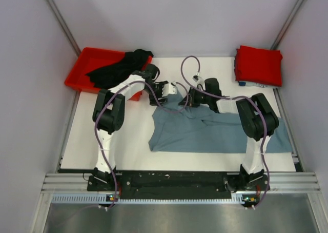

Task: Fold and stack the t-shirts
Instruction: Grap the side of the flattened tshirt furthest away from the robot with both arms

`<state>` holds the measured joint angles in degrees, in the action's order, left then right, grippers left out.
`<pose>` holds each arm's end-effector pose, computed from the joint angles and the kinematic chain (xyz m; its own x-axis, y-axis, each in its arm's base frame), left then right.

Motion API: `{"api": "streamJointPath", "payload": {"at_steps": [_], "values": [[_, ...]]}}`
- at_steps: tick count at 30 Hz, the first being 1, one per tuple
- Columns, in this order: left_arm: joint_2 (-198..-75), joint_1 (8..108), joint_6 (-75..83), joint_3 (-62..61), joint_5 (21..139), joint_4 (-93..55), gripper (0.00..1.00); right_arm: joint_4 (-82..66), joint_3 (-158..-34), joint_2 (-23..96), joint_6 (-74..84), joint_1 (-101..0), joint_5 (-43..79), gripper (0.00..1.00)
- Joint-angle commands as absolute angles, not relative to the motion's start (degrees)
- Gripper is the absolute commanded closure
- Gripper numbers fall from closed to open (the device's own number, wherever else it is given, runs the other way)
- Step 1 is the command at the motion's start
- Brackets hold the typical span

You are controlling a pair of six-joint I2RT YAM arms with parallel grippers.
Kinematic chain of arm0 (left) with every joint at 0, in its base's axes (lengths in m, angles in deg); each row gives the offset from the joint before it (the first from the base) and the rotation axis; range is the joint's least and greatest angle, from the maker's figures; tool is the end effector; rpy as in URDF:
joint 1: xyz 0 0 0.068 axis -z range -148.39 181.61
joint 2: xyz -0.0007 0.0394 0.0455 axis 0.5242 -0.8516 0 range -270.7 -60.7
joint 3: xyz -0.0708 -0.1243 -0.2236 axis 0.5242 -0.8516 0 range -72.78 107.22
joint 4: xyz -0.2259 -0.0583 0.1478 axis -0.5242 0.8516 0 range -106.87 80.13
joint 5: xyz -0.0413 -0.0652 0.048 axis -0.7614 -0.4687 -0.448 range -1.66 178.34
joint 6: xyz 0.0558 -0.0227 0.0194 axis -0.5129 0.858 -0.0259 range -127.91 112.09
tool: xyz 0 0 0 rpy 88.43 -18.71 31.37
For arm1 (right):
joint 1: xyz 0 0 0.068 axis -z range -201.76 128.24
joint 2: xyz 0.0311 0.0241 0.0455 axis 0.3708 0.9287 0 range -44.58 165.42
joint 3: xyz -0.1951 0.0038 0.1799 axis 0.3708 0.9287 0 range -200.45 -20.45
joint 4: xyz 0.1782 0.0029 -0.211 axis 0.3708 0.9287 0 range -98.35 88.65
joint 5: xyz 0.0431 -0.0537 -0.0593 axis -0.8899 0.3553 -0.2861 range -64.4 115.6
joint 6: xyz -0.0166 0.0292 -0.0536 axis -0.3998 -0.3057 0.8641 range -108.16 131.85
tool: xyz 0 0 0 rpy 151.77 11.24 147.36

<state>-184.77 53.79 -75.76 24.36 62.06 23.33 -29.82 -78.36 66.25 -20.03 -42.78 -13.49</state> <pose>0.4261 -0.1969 0.1531 0.1395 0.8400 -0.5244 0.9779 -0.0336 0.2063 0.3731 0.1761 0.1230 -0.8258 0.1217 -0.5507 -0.4056 0.5503 0.7298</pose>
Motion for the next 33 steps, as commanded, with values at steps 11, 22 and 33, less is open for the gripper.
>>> {"api": "streamJointPath", "payload": {"at_steps": [11,22,33], "values": [[-187.17,54.9,-78.75,31.27,58.8,32.34,0.35,-32.96,-84.87,68.89,-24.54,-40.31,-13.51,1.0],[-188.93,55.87,-77.87,33.82,60.04,35.24,0.79,-31.91,-84.88,67.92,-23.49,-40.22,-13.51,1.0],[-179.98,55.78,-69.34,34.27,66.19,38.22,1.0,-24.71,-85.06,64.77,-16.29,-40.31,-19.49,1.0]]}}
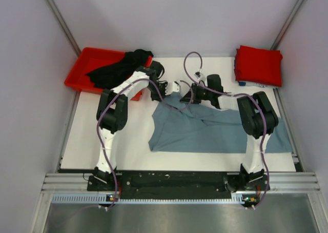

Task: Fold and stack the t-shirts
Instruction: Grap the side of the flattened tshirt furthest away from the robot with both arms

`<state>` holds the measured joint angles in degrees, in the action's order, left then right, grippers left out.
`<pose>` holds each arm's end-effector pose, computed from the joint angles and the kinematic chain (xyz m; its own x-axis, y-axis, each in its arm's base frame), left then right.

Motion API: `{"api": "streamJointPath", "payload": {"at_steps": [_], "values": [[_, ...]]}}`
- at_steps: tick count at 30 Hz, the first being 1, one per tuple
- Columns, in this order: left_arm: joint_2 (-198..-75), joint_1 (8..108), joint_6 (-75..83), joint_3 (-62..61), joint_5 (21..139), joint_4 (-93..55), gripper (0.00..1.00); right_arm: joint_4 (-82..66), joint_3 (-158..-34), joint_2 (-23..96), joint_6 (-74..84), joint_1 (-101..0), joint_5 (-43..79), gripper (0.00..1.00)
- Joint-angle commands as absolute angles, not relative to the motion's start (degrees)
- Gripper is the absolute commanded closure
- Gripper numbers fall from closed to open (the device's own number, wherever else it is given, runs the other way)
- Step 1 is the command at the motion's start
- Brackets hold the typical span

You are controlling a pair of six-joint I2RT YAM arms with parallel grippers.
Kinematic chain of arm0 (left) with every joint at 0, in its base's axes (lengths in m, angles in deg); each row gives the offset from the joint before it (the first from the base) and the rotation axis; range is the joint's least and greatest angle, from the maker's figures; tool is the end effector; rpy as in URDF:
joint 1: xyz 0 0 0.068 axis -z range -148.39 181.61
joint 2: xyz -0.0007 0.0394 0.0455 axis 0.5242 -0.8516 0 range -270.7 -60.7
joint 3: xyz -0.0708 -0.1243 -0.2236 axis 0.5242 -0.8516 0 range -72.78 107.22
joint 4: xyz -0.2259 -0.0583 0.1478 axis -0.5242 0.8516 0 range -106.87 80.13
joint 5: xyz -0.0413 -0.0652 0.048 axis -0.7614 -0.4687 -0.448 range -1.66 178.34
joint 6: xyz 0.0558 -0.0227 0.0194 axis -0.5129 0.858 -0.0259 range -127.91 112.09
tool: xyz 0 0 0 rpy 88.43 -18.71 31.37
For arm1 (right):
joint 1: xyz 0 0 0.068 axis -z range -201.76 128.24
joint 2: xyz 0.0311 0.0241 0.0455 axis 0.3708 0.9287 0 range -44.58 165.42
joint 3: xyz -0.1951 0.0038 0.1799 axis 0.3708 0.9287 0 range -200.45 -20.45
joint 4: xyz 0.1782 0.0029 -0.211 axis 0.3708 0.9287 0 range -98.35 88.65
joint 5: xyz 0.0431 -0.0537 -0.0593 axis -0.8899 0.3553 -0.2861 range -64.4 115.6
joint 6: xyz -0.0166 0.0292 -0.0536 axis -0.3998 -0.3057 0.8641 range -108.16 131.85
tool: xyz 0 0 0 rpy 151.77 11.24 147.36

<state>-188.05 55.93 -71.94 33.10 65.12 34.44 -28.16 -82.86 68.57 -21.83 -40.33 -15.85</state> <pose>0.4252 -0.2131 0.1645 0.0548 0.8819 -0.4683 0.9948 -0.0079 0.1014 0.3944 0.1663 0.1286 -0.8363 0.1574 -0.5252 -0.3764 0.5316 0.7587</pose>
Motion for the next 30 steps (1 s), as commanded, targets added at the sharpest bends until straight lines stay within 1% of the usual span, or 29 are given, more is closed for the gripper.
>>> {"api": "streamJointPath", "payload": {"at_steps": [1,4,5,6,8,10,11,13,14,17,18,20,22,24,27,29,30], "values": [[-178.75,55.87,-69.17,33.83,66.02,39.8,1.0,-23.48,-84.44,63.98,-15.06,-40.4,-19.4,1.0],[-176.29,55.96,-68.9,32.17,64.09,45.6,1.0,-19.44,-83.03,62.13,-11.37,-41.8,-19.49,1.0],[-175.84,56.05,-68.9,31.38,63.04,47.53,1.0,-17.34,-83.03,61.69,-9.7,-42.59,-19.05,0.97],[-175.23,56.22,-69.16,30.5,62.33,49.03,1.0,-14.36,-83.12,61.25,-8.03,-43.12,-18.18,0.9],[-174.52,56.84,-69.17,28.04,61.1,51.32,1.0,-9.25,-82.94,60.11,-5.3,-44.08,-16.16,0.81],[-173.82,57.8,-68.55,24.45,61.18,51.95,1.0,-6.26,-81.11,56.78,-4.68,-43.39,-12.48,0.66],[-173.38,58.15,-67.94,23.21,61.27,51.77,1.0,-5.11,-79.79,54.41,-4.59,-42.6,-10.02,0.61],[-173.03,58.86,-66.71,21.01,61.53,51.16,1.0,-2.13,-78.2,47.14,-5.64,-39.45,-3.0,0.52],[-172.85,59.12,-66.1,20.39,61.62,50.55,1.0,0.94,-78.28,44.14,-6.25,-37.78,2.78,0.49],[-172.41,60.0,-63.73,19.5,62.41,49.49,1.0,11.92,-81.17,38.32,-7.31,-31.98,25.26,0.31],[-172.5,60.18,-62.93,19.42,62.85,49.05,1.0,13.95,-81.97,37.17,-7.31,-30.04,34.21,0.22],[-172.41,60.44,-61.7,18.98,62.94,48.26,1.0,15.38,-82.67,36.81,-7.49,-27.66,45.42,0.01],[-172.06,60.53,-60.82,17.93,63.38,46.86,1.0,16.34,-84.86,38.47,-6.26,-25.12,48.97,0.01],[-171.8,60.53,-60.29,17.05,63.64,45.8,1.0,18.71,-88.72,42.59,-7.74,-20.38,45.93,0.03],[-171.8,60.44,-59.15,16.43,63.56,45.36,1.0,22.66,-96.19,50.84,-11.78,-13.35,40.21,0.31],[-171.53,60.53,-58.8,15.9,63.29,44.74,1.0,26.52,-101.89,58.13,-12.24,-10.7,39.66,0.42],[-171.45,60.53,-58.36,15.72,63.2,44.3,1.0,28.63,-105.06,61.13,-11.8,-10.34,40.53,0.44]]}}
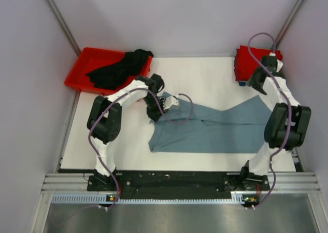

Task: Fold and stack the t-shirts
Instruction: Grap the side of the flattened tshirt furthest away from the robot with both arms

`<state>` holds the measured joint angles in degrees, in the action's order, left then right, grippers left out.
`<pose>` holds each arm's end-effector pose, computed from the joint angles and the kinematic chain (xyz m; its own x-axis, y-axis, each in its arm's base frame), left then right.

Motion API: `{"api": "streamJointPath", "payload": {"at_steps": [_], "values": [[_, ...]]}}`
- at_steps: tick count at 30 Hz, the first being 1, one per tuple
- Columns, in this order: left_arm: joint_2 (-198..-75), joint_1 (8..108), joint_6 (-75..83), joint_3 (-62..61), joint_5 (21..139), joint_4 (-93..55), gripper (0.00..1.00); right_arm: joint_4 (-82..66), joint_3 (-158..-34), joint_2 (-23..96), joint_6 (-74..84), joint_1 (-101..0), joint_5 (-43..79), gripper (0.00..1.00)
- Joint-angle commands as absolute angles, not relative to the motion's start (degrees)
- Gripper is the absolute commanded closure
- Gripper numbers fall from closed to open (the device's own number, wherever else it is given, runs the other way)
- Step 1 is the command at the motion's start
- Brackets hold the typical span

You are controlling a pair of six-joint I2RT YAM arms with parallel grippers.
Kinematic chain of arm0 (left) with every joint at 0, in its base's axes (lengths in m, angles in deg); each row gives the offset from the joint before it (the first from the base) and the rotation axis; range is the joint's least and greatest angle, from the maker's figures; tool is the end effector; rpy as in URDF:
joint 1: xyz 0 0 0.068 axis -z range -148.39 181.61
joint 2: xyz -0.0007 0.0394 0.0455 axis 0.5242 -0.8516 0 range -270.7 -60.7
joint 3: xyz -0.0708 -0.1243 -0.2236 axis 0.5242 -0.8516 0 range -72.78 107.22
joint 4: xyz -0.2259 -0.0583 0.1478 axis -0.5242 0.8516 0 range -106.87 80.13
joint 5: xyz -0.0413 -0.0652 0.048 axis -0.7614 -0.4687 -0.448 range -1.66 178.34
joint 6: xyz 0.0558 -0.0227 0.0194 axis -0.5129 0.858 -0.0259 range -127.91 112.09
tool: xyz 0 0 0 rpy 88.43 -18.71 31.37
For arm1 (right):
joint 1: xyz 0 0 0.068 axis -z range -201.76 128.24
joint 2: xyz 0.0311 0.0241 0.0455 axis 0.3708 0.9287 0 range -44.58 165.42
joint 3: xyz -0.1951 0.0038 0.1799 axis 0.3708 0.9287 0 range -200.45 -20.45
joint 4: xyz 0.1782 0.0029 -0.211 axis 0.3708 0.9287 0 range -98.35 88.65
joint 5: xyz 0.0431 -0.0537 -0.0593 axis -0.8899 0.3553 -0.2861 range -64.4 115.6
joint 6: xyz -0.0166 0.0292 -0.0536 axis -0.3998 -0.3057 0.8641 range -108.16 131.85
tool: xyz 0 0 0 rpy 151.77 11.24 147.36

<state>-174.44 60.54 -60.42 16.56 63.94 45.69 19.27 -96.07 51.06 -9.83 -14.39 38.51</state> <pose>0.3331 -0.2070 0.1772 -0.1672 0.9180 -0.3597 0.9733 0.0954 -0.2088 0.3877 -0.0612 0.2460 -0.5797 0.4381 -0.6871 0.5257 0.8453 0.0955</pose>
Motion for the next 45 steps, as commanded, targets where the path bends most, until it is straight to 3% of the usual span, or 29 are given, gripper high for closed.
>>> {"api": "streamJointPath", "payload": {"at_steps": [1,7,16,18,27,28,36,45], "values": [[-171.36,60.53,-58.09,15.64,63.2,44.04,1.0,30.13,-107.53,64.11,-11.36,-10.34,41.76,0.44],[-172.06,60.44,-57.39,15.72,62.68,43.86,1.0,35.24,-116.86,74.24,-9.51,-10.34,47.13,0.44],[-172.32,60.44,-56.95,15.9,63.03,43.51,1.0,36.12,-120.29,80.4,-9.34,-10.43,45.99,0.45],[-172.24,60.44,-56.95,15.81,63.38,43.6,1.0,36.39,-120.04,80.84,-9.25,-10.43,46.26,0.51],[-171.89,60.35,-56.86,16.78,64.96,44.21,1.0,36.21,-119.15,80.14,-8.19,-9.81,46.78,1.0],[-171.8,60.44,-56.77,16.95,65.05,44.39,1.0,36.12,-118.89,79.71,-8.37,-9.64,46.96,1.0],[-170.48,61.32,-56.95,19.94,67.94,44.12,1.0,31.91,-111.43,65.84,-7.67,-8.67,50.04,1.0],[-165.83,63.34,-58.36,21.52,70.59,46.67,1.0,25.24,-89.93,44.05,-12.75,-2.44,48.89,1.0]]}}
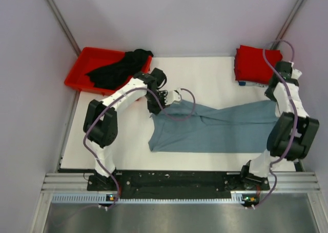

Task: Fold and stack the t-shirts
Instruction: Grap the side of the flattened tshirt furthest away from the robot with both arms, then fold the other side of the tshirt into a rectangle

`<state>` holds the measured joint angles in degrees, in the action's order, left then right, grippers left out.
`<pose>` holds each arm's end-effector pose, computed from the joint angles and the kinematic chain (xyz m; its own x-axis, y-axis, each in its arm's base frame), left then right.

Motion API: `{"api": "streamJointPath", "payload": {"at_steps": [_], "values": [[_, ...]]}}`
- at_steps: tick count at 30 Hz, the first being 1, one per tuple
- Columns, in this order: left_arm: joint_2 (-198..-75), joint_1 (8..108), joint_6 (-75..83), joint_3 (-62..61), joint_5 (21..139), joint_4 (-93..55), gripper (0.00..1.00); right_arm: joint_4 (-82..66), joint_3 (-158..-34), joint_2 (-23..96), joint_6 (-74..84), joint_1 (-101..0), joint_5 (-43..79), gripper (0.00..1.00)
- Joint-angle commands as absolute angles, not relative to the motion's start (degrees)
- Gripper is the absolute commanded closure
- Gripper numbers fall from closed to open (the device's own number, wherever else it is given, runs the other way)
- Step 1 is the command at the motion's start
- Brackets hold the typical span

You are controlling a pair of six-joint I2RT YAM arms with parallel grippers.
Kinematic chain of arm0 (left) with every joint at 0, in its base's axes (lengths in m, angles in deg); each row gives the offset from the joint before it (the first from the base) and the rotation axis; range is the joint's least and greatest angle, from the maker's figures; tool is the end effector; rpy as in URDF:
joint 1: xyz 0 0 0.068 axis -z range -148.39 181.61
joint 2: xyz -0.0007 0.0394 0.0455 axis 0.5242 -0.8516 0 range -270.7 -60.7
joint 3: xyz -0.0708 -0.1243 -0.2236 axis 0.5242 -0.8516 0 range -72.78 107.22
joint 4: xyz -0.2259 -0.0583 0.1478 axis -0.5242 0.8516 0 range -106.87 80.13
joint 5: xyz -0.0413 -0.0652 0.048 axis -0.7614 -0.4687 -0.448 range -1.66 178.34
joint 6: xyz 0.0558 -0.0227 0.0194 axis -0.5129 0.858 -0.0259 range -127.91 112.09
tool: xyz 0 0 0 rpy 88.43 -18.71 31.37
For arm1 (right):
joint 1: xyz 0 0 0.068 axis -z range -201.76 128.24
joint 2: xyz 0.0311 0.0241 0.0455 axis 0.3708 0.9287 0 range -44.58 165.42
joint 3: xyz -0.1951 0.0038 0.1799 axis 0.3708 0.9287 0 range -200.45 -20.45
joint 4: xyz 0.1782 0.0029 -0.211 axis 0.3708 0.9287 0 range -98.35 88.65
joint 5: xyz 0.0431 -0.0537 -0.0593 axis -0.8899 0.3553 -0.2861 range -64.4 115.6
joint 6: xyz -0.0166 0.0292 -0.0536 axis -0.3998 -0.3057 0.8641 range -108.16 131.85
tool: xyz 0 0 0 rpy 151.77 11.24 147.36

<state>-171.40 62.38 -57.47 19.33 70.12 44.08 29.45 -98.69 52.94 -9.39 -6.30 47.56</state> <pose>0.3348 -0.2169 0.2090 -0.1411 0.9254 -0.3519 0.9899 0.1277 -0.0611 0.3653 -0.1200 0.2383 -0.5936 0.5128 -0.6202 0.7061 0.7016 -0.0957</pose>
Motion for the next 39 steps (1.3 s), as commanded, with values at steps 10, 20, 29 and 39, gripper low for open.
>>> {"api": "streamJointPath", "payload": {"at_steps": [10,20,29,39], "values": [[-160.72,65.8,-58.72,14.84,70.13,48.88,1.0,18.9,-72.75,28.91,-15.66,1.26,48.55,1.0],[-169.76,65.89,-52.74,36.17,92.72,32.27,1.0,12.92,-92.86,44.79,-15.4,1.26,39.32,1.0],[-171.36,66.15,-52.73,41.92,95.99,29.35,1.0,10.2,-99.73,50.43,-9.08,1.35,38.17,1.0],[-165.21,72.56,-56.16,30.58,81.4,48.4,1.0,10.28,-85.86,43.24,-9.77,1.53,43.7,1.0]]}}
